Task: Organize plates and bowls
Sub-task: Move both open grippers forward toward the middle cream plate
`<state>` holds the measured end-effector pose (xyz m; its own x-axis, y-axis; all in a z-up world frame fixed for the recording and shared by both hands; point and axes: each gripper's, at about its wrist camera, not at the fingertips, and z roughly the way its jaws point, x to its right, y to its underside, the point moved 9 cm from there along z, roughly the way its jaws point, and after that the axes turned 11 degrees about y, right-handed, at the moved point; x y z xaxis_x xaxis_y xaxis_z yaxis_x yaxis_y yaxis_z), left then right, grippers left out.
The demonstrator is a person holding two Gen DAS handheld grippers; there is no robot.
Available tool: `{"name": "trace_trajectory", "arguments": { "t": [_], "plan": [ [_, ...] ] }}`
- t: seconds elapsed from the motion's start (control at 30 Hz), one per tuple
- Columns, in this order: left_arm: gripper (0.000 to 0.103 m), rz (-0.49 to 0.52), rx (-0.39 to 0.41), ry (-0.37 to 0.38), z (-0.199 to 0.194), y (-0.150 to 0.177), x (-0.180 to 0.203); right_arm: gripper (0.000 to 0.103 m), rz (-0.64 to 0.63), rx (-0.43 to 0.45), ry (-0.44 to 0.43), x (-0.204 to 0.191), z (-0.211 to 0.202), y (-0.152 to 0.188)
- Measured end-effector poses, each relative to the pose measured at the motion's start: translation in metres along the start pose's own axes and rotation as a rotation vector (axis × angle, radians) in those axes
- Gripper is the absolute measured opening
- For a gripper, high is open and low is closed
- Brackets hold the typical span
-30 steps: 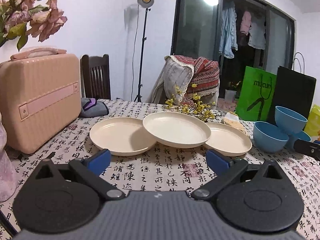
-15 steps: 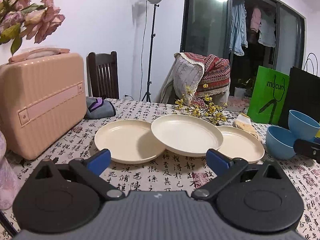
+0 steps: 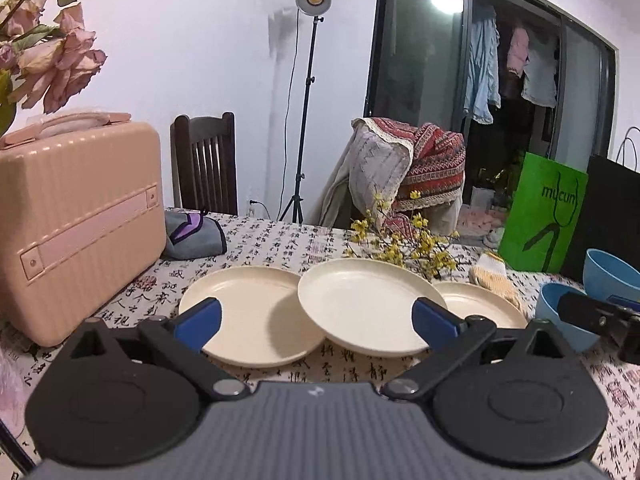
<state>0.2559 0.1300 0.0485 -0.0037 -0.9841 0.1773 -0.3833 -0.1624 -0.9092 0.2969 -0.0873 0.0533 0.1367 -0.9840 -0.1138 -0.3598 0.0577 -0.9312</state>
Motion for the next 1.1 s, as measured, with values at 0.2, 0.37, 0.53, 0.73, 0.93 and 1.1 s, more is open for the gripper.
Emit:
{"name": "trace_trajectory", "arguments": {
  "t": [0.2,0.37,0.53,0.73,0.93,1.1],
  "plan": [
    [0.103,-0.039,-0.024,0.002,0.018,-0.01,-0.007,0.103,0.024,-0.014,0.001,-0.006,0.023,-0.01],
    [0.103,-0.067,-0.044,-0.001,0.038,-0.017,-0.016,0.103,0.044,-0.033,-0.001,-0.01,0.044,-0.014],
    [0.103,-0.1,-0.059,-0.027,0.059,-0.022,-0.026,0.103,0.074,-0.05,0.006,-0.012,0.067,-0.02],
    [0.103,-0.107,-0.063,-0.058,0.084,-0.03,-0.034,0.103,0.102,-0.062,0.021,-0.012,0.094,-0.027],
    [0.103,-0.13,-0.064,-0.087,0.108,-0.041,-0.047,0.103,0.123,-0.068,0.033,-0.01,0.121,-0.035],
    [0.103,-0.186,-0.035,-0.105,0.126,-0.05,-0.063,0.103,0.13,-0.073,0.049,-0.011,0.145,-0.042]
  ]
}}
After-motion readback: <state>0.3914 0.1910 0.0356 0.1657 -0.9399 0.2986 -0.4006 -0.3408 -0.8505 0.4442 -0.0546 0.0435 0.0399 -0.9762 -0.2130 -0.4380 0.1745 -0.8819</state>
